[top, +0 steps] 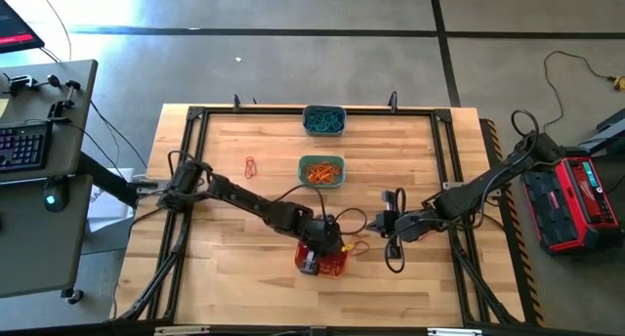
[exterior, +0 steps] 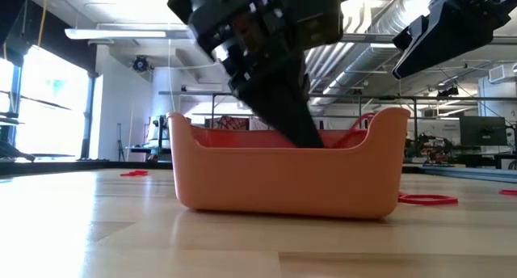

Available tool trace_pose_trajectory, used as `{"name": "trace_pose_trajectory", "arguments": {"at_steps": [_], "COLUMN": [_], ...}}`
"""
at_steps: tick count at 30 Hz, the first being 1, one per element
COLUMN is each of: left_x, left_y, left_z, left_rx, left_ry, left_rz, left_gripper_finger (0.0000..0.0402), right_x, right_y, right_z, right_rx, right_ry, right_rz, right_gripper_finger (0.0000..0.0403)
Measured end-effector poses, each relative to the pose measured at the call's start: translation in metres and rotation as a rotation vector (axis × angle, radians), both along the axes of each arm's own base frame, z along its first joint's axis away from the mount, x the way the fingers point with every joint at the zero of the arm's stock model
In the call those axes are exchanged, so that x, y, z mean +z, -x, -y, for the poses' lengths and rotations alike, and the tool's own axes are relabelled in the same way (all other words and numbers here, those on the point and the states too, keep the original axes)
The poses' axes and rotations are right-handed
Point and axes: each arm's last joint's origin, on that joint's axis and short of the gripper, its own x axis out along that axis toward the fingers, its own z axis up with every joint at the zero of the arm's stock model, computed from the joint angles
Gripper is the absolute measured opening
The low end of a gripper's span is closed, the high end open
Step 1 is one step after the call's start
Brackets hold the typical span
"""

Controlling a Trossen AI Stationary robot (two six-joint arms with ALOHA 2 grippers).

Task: Sort rubber bands into baskets
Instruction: Put the red rubber band into the orange bin

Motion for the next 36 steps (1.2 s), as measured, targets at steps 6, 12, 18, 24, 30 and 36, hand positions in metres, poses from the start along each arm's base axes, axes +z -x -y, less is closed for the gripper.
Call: {"name": "trace_pose_trajectory", "arguments": {"at_steps": [6, 12, 18, 24, 30, 36], "left_x": [-0.002, 0.019, 0.037, 0.035, 0.023, 0.020], "left_y": [0.002, -0.001, -0.004, -0.009, -0.012, -0.013], "left_z": [0.002, 0.014, 0.025, 0.013, 0.016, 0.020], "left_rx": [-0.026, -0.097, -0.321, -0.468, -0.545, -0.609], "left_ry": [-0.042, -0.201, -0.368, -0.429, -0.459, -0.490], "left_rz": [-0.003, 0.025, 0.111, 0.139, 0.143, 0.166], "left_gripper_finger": [0.0001, 0.0001, 0.0000, 0.0000, 0.0000, 0.0000], "right_x": [0.000, -0.001, -0.002, -0.002, -0.004, -0.004], "right_y": [0.001, 0.001, 0.002, 0.002, 0.004, 0.004], "right_z": [0.000, 0.000, 0.001, 0.001, 0.002, 0.002], "right_rx": [-0.001, 0.000, 0.000, -0.009, -0.017, -0.017], "right_ry": [0.003, 0.007, 0.013, 0.009, 0.010, 0.011], "right_rz": [-0.007, -0.013, -0.022, -0.033, -0.050, -0.052], "right_gripper_finger": [0.0000, 0.0000, 0.0000, 0.0000, 0.0000, 0.0000]}}
